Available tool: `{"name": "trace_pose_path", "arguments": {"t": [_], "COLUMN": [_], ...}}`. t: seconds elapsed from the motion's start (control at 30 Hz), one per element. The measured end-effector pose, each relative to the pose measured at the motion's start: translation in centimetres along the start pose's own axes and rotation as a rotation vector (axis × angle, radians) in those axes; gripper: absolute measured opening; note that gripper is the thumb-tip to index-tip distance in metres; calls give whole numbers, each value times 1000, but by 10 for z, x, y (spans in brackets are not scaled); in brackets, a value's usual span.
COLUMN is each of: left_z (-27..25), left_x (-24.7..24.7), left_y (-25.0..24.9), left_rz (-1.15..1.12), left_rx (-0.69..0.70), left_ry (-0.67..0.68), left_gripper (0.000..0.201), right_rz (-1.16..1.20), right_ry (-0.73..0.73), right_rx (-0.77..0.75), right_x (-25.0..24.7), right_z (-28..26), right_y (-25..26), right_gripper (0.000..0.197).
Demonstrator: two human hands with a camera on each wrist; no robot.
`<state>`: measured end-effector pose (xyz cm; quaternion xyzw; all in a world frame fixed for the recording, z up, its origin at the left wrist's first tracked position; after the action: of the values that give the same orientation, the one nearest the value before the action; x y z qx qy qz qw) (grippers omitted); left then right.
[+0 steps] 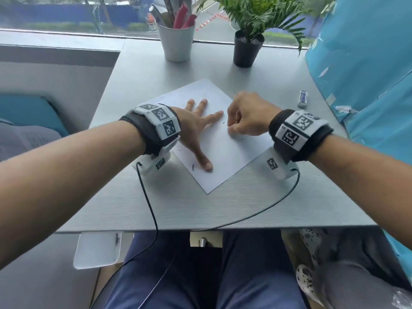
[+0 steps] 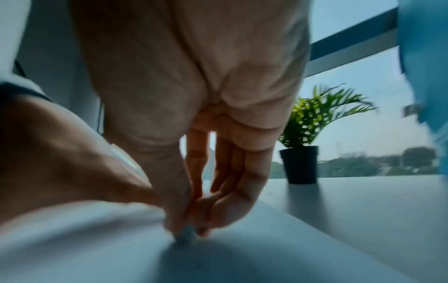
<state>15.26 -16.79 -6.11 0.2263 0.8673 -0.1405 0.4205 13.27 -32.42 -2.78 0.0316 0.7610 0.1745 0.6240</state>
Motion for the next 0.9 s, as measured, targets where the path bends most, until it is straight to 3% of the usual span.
{"name": "trace_pose_path", "arguments": {"t": [0.1, 0.23, 0.37, 0.47, 0.77, 0.83, 0.9], "left_z": [-7, -21, -23, -20, -11, -14, -18], "left_x": [0, 1, -11, -6, 2, 2, 2], "left_y": [9, 28, 28, 23, 27, 22, 16], "left_rz": [34, 138, 104, -46, -61, -51, -15], "left_rx": [17, -61, 22, 131, 136, 143, 153], "left_ry": [27, 28, -207, -282, -163, -134, -109], "left_gripper": [148, 139, 111, 112, 130, 129, 115], "right_rz": [3, 23, -2, -28, 25, 59, 98], "right_ry": [10, -47, -77, -73, -130, -70, 63], "right_rx": [4, -42, -131, -135, -90, -139, -191], "right_x": [4, 4, 8, 5, 15, 24, 32], "right_z": [-1, 9, 21, 29, 11, -3, -16], "right_y": [-6, -1, 18, 22, 38, 53, 68], "right_gripper": [3, 2, 5, 4, 5, 5, 7]}}
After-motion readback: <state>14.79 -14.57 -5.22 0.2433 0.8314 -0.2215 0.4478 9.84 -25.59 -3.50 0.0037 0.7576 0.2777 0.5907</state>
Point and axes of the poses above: each hand's wrist, its own z-axis towards the middle knuckle, its own x-axis out of the palm, y = z × x, the point moved 3 cm from there along z, towards the middle knuckle
